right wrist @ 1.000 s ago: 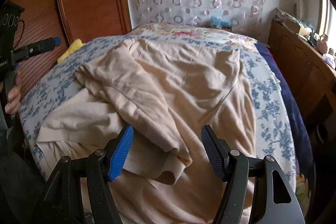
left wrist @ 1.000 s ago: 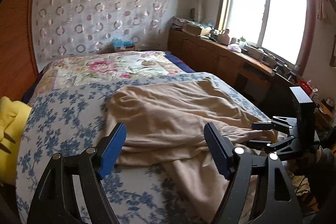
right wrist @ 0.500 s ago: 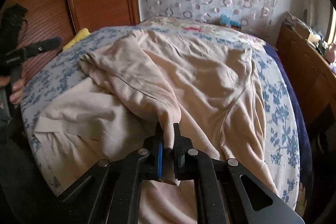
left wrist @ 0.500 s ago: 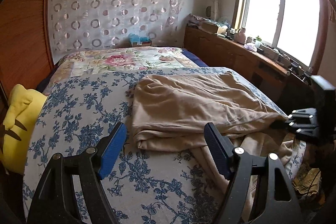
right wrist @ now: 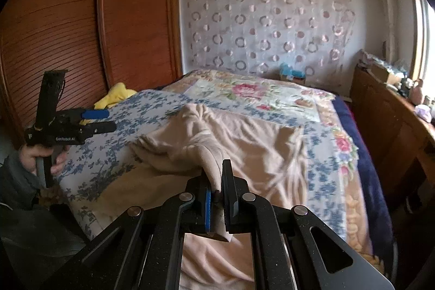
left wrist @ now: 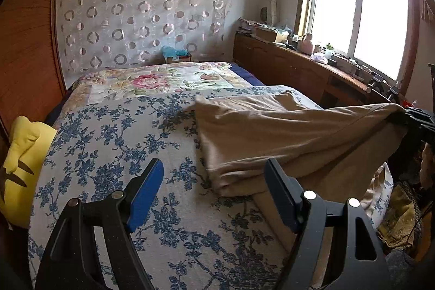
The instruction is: Fold small clothes
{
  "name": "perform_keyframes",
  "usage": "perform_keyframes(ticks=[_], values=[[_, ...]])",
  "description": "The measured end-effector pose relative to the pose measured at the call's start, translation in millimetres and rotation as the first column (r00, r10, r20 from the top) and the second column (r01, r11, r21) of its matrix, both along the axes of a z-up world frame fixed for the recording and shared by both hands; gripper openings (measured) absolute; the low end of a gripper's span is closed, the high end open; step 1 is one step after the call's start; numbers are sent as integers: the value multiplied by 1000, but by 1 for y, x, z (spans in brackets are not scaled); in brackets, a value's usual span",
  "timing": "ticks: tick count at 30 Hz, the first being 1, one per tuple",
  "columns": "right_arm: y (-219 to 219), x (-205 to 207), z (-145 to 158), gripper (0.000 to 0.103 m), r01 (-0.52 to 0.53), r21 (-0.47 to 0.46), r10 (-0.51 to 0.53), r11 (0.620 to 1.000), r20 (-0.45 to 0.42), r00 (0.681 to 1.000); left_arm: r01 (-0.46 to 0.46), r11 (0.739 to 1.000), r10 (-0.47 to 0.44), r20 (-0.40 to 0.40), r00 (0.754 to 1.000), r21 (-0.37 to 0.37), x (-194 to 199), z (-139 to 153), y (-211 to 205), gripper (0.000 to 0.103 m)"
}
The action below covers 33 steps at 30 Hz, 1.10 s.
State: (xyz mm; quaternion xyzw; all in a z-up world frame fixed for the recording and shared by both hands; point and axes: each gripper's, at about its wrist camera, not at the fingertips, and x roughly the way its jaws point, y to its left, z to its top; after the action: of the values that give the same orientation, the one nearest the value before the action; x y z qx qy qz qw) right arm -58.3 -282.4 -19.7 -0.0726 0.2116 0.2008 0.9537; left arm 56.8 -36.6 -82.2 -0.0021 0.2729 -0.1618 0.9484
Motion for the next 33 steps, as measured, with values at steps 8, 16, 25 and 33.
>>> perform_keyframes(ticks=[8, 16, 25, 33], values=[[-32, -3, -32, 6, 120, -30, -123, 992, -118, 985, 9, 1000, -9, 24, 1000, 0, -5, 7, -7, 77], [-38, 5, -55, 7, 162, -21, -163, 987, -207, 965, 5, 1000, -5, 30, 1000, 6, -6, 9, -10, 77], [-51, -6, -6, 50, 209, -13, -210, 978, -87, 974, -21, 1000, 21, 37, 999, -2, -8, 10, -11, 77], [-16, 12, -2, 56, 100, -4, -100, 995, -64, 993, -45, 999, 45, 42, 998, -16, -8, 8, -1, 77]])
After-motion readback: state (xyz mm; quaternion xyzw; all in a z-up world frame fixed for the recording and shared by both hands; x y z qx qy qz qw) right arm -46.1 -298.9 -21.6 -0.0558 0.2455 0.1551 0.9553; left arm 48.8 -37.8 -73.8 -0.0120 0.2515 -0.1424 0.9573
